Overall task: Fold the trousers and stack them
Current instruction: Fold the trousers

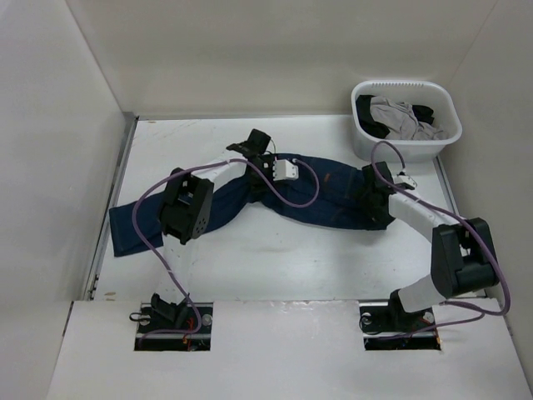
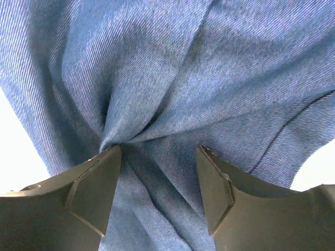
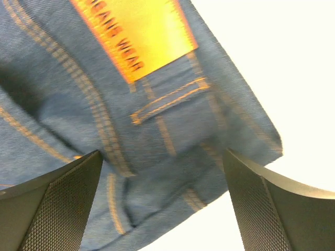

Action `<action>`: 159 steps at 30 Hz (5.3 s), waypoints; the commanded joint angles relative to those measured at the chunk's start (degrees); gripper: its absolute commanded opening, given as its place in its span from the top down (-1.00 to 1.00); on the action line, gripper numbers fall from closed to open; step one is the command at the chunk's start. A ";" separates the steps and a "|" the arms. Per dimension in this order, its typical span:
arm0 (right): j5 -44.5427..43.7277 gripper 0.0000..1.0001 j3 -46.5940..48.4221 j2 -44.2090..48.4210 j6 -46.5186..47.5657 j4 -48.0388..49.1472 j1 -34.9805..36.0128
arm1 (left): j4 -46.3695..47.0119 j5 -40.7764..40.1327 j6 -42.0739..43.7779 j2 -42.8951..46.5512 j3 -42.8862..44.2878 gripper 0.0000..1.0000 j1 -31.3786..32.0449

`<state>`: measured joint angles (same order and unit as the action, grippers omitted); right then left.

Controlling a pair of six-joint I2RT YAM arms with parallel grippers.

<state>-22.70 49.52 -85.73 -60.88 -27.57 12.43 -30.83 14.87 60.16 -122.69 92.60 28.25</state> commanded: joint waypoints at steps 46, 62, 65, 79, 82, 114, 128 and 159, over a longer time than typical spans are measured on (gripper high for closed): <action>-7.72 -1.00 0.83 8.21 6.63 -3.37 -4.30 | -0.37 -18.04 -12.61 8.51 -4.00 -0.30 -45.52; 4.77 -1.00 3.47 2.16 -4.16 4.54 -0.61 | -6.88 -21.99 -3.12 17.67 -17.36 -0.22 -52.20; 5.30 -0.98 5.59 -0.66 -3.28 4.98 -0.61 | -5.47 -22.96 -3.21 15.56 -16.66 -0.18 -52.90; 2.93 -0.58 5.85 -3.83 -3.37 5.07 -2.36 | -0.29 -23.57 -2.95 13.45 -16.75 0.56 -52.82; 2.57 -0.39 6.03 -4.44 -3.10 5.33 -2.63 | -0.11 -23.84 -3.03 13.18 -16.31 0.77 -52.99; 5.11 0.77 -13.38 18.50 -0.19 0.41 -12.38 | 12.37 -22.61 4.52 24.17 -28.86 0.89 -56.60; 8.99 -1.00 -17.00 20.96 -14.08 -2.05 -11.77 | 7.10 -19.28 3.47 26.89 -26.76 -0.21 -57.48; 5.47 -0.30 -10.23 11.55 -6.53 3.31 -6.85 | 7.90 -18.48 4.17 19.33 -28.17 -0.12 -51.14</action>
<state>-16.91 38.48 -74.67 -68.01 -27.09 4.97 -21.69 -4.69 63.79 -103.50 63.53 -22.50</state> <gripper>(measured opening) 0.652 0.563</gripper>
